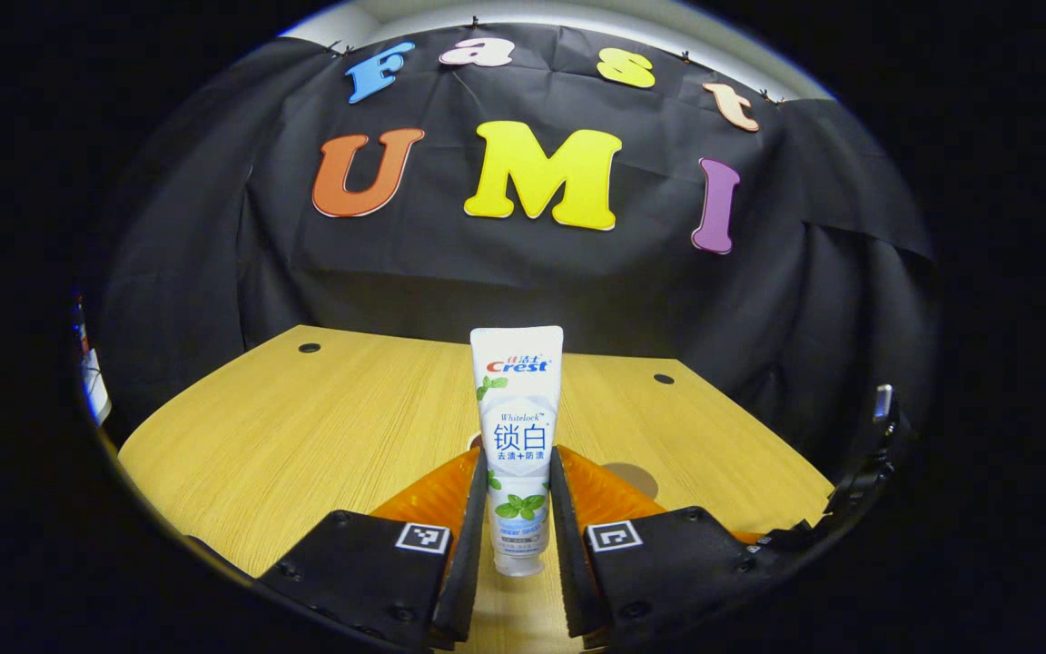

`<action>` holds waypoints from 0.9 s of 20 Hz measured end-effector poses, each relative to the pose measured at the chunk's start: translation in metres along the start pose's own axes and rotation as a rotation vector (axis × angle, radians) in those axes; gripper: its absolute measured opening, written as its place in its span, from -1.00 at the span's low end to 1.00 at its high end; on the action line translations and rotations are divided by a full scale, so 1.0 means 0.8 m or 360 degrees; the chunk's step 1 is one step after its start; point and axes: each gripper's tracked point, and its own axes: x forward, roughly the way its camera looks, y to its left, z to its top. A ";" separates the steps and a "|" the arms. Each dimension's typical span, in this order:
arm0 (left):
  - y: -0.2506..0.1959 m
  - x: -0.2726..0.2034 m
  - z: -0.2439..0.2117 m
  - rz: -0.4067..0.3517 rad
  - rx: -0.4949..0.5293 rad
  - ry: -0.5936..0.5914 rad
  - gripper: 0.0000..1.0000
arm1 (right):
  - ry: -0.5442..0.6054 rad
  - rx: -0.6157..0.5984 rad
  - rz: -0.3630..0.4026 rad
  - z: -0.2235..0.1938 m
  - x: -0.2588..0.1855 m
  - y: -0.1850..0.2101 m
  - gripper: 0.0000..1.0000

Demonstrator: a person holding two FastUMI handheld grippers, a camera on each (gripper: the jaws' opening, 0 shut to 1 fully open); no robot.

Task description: Put the toothbrush and toothpaste on the desktop into the cup, then pick up the cup and place it on the coaster on the desktop.

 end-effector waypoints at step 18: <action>0.012 0.125 0.045 0.0009 0.0099 -0.0216 -0.18 | -0.0264 0.0023 0.0047 0.063 -0.051 -0.002 -0.99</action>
